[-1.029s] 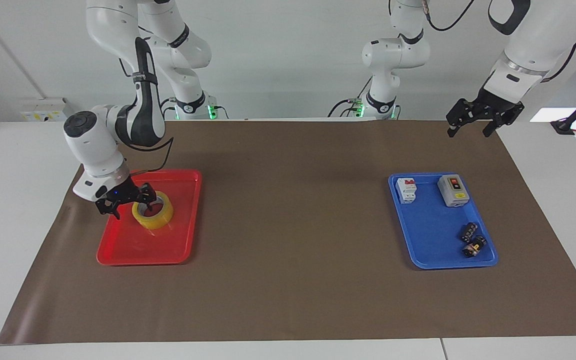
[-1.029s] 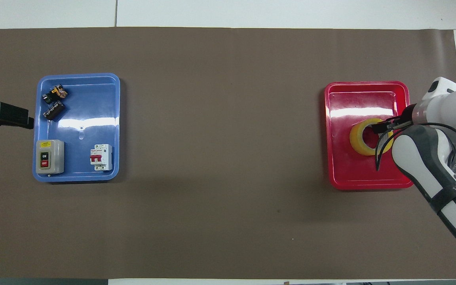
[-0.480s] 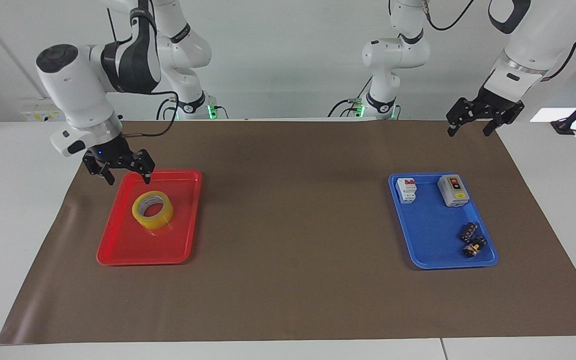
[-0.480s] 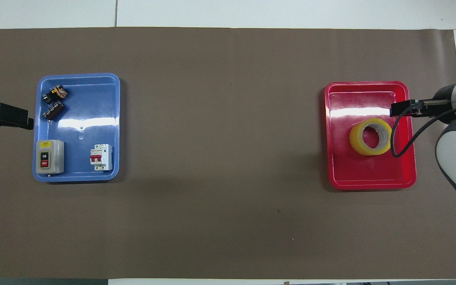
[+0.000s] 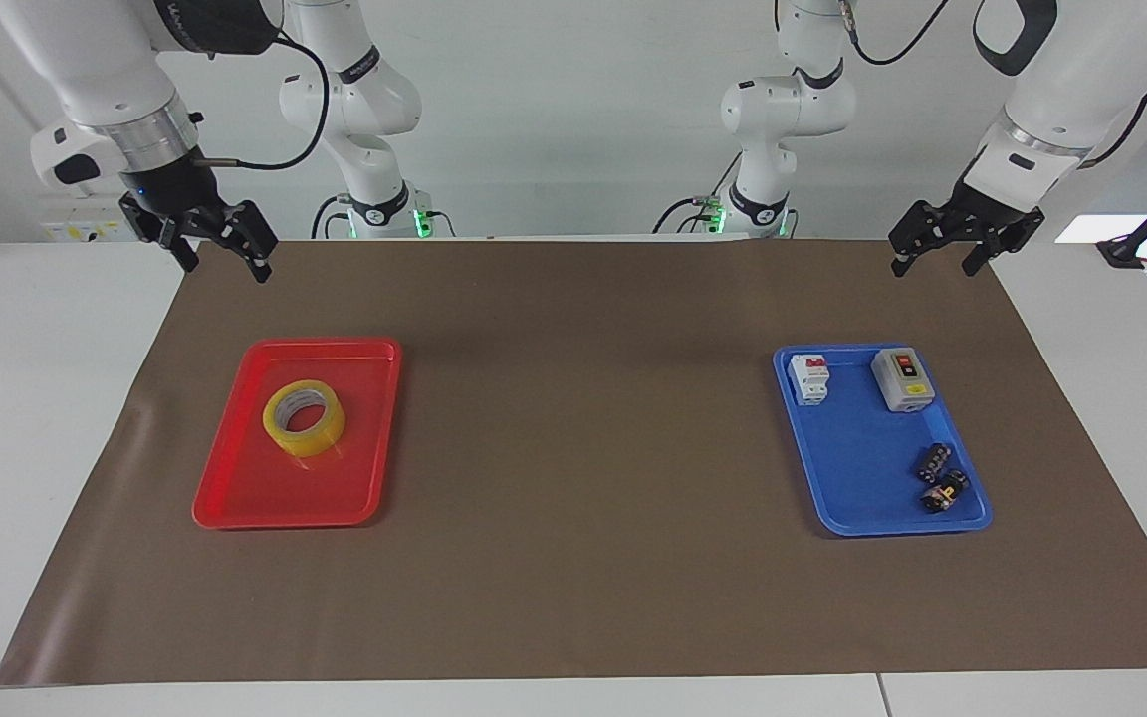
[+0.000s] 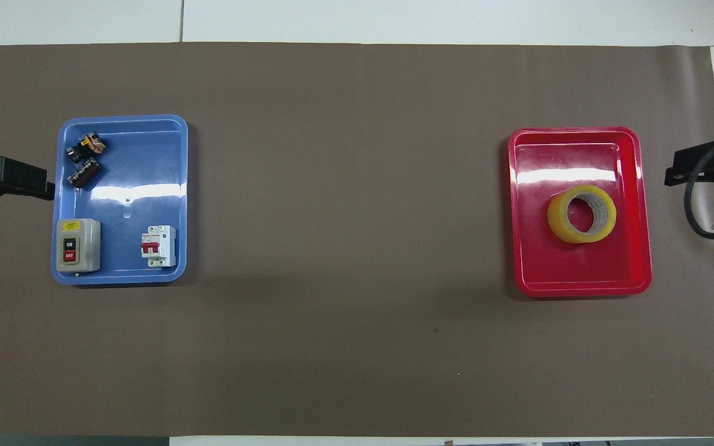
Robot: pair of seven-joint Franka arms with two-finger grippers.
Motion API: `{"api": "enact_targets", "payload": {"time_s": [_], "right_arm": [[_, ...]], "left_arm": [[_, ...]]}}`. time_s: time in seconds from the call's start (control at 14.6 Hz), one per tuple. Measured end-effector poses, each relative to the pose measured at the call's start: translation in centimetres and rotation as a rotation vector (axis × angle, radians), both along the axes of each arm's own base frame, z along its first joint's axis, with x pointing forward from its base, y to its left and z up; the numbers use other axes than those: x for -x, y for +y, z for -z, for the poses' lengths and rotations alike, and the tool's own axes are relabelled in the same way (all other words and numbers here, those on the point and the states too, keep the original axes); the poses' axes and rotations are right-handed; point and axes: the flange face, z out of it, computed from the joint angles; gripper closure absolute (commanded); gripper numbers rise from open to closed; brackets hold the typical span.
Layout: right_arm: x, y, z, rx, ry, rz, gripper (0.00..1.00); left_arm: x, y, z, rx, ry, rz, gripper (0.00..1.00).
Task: Place and move tape with both arms
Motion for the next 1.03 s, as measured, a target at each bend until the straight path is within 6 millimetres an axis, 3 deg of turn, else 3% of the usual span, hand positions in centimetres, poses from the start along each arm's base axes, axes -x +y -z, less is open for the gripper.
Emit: {"api": "enact_targets", "payload": {"time_s": [0.27,0.48,0.62,0.89,1.03], "right_arm": [[-0.2,0.5,0.7,0.017,0.029,-0.041,0.0],[0.0,3.8,0.5,0.061,0.044,-0.12,0.0],[0.1,4.8,-0.1,0.07,0.038,-0.139,0.0],[0.4,3.3,-2.8,0.071,0.039,-0.179,0.0],[-0.1,2.8,-2.6,0.071,0.041,-0.187,0.0]], "left_arm": [[0.1,-0.2,0.1,-0.001,0.009,0.005,0.0],[0.1,-0.3,0.2,-0.001,0.013,0.005,0.0],[0.1,-0.2,0.2,-0.001,0.013,0.005,0.0],[0.1,-0.2,0.2,-0.002,0.013,0.003,0.0],[0.1,-0.2,0.2,-0.002,0.013,0.003,0.0]]}}
